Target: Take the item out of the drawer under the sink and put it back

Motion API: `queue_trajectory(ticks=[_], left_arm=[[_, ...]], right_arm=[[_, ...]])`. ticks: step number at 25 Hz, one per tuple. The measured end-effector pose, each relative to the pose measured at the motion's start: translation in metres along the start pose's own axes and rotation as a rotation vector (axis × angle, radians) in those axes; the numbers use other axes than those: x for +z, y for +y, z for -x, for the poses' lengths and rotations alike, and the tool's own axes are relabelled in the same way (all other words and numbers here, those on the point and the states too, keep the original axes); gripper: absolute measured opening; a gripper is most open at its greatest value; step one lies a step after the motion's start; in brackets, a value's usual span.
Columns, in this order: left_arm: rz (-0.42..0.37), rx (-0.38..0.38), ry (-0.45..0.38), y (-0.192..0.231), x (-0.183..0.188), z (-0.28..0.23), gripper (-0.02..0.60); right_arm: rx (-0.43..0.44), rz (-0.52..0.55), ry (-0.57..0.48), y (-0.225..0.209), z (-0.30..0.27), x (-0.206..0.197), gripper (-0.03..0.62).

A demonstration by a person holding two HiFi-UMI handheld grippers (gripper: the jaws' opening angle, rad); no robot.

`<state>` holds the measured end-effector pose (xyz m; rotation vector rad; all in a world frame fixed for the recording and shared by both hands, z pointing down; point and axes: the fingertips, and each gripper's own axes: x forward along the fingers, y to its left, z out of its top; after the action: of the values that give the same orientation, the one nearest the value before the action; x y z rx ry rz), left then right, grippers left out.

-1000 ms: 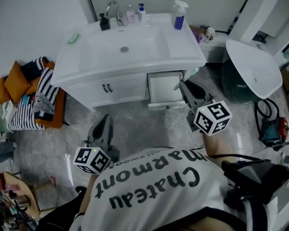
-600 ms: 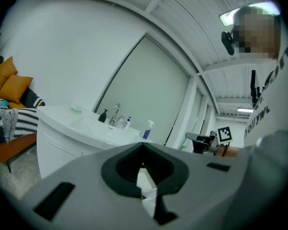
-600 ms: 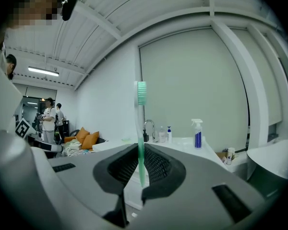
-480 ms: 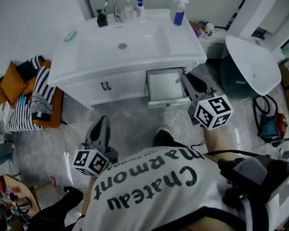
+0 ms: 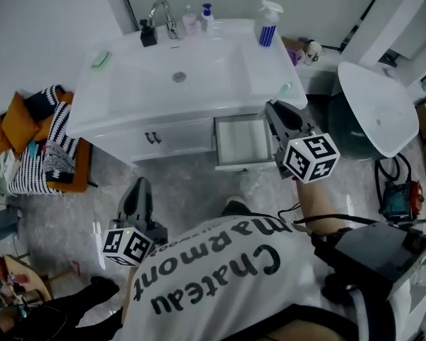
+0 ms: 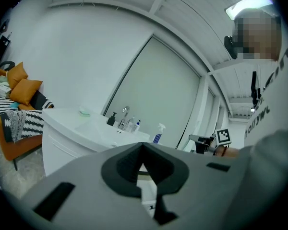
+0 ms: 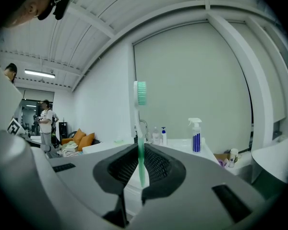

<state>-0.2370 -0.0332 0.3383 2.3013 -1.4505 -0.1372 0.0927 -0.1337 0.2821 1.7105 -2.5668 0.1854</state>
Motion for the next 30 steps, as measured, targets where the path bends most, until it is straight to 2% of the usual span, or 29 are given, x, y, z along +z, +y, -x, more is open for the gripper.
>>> queue_trajectory(ticks=[13, 20, 27, 30], left_arm=[[-0.009, 0.092, 0.002, -0.003, 0.008, -0.062, 0.006], [-0.006, 0.134, 0.001, -0.007, 0.007, -0.091, 0.006], [-0.013, 0.162, 0.004, -0.009, -0.004, -0.109, 0.006], [-0.012, 0.188, 0.002, -0.01, -0.002, -0.114, 0.006]], right_arm=[[-0.052, 0.014, 0.078, -0.099, -0.068, -0.025, 0.044], [-0.114, 0.252, 0.308, -0.149, -0.098, -0.071, 0.044], [-0.098, 0.269, 0.443, -0.182, -0.122, -0.11, 0.044], [-0.078, 0.348, 0.526, -0.189, -0.13, -0.127, 0.044]])
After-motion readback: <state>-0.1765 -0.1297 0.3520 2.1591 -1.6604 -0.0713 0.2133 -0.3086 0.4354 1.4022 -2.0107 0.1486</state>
